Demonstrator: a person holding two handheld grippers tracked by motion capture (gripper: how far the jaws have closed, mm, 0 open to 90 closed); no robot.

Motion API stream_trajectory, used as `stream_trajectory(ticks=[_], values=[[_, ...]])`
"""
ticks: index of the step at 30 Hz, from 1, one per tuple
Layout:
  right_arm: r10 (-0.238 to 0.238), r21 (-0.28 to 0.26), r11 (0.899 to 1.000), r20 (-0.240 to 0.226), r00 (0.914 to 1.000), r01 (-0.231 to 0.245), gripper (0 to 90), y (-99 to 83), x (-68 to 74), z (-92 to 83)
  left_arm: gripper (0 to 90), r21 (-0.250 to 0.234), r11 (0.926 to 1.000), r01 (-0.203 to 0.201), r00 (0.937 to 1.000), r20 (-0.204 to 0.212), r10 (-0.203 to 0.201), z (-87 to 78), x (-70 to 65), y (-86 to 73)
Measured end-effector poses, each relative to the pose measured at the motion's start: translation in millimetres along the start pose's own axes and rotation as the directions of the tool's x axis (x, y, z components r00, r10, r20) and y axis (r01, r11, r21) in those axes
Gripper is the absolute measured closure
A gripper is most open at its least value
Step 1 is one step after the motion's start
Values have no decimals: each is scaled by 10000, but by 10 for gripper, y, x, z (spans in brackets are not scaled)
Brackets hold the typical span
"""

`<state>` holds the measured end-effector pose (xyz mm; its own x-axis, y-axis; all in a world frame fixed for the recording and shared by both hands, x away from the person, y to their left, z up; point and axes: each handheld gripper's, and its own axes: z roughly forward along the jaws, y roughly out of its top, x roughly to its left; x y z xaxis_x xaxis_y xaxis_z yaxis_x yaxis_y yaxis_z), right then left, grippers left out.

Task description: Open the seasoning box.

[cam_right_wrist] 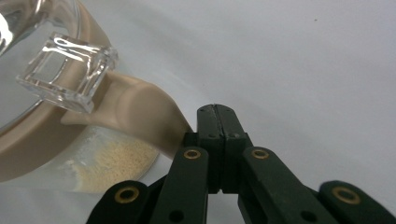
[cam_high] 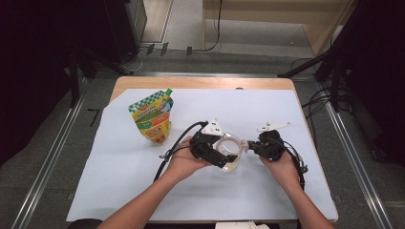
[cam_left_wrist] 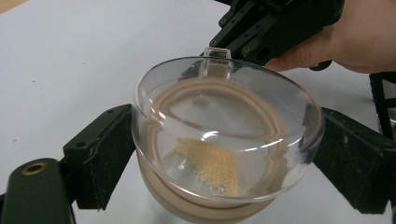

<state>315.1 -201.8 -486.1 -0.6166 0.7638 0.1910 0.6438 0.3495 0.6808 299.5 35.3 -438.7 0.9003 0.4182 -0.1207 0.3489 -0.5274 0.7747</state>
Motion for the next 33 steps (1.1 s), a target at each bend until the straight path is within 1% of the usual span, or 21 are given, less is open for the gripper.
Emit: stream_trajectory(ticks=[7,8,9,10,11,14,16,18,20,23,27,28,29,30,33], values=[[8,10,10000,-15,10000,-8,900,0,1,-2,111,-66,10000,-8,10000,-25,8,-18,-12,23],[-7,-1,10000,-27,10000,7,900,0,0,-1,129,-270,9996,79,9998,157,-75,-27,-14,30],[-5,-4,10000,-92,10000,5,900,1,1,-1,128,-437,9985,317,9991,310,-304,-35,-14,47],[-90,34,10000,-45,9999,90,900,-1,9,6,128,-472,9982,356,9989,337,-341,-36,-17,57],[-117,90,9999,-12,9999,117,900,-1,17,8,128,-417,9986,313,9991,292,-301,-36,-25,70],[-112,97,9999,-16,9999,112,900,-2,18,9,128,-325,9989,350,9991,258,-342,-37,-33,95],[-120,92,9999,-22,9999,120,900,-2,19,7,128,-189,9993,311,9995,115,-309,-45,-53,124],[-56,50,10000,-79,10000,57,900,-1,18,8,128,-82,9996,266,9996,50,-266,-50,-64,154],[-81,60,9999,-56,10000,81,900,1,24,7,128,31,9999,134,9999,-47,-134,-50,-73,188],[-98,52,9999,-60,9999,98,900,-1,20,8,128,48,9998,215,9997,129,-215,-27,-59,249],[-9,14,10000,-61,10000,9,900,-3,22,8,129,206,9996,175,9992,360,-182,9,-33,336],[12,-23,10000,-128,9999,-13,900,-8,16,8,129,245,9996,142,9991,387,-151,12,-27,345],[49,-46,10000,-156,9999,-50,900,-11,11,8,129,195,9996,183,9989,424,-191,23,-27,353],[137,-59,9999,-203,9997,-138,900,-13,8,3,128,200,9997,158,9988,461,-167,27,-23,360],[208,-154,9997,-288,9994,-212,900,-9,4,-13,126,144,9999,72,9986,519,-80,53,-19,392]])
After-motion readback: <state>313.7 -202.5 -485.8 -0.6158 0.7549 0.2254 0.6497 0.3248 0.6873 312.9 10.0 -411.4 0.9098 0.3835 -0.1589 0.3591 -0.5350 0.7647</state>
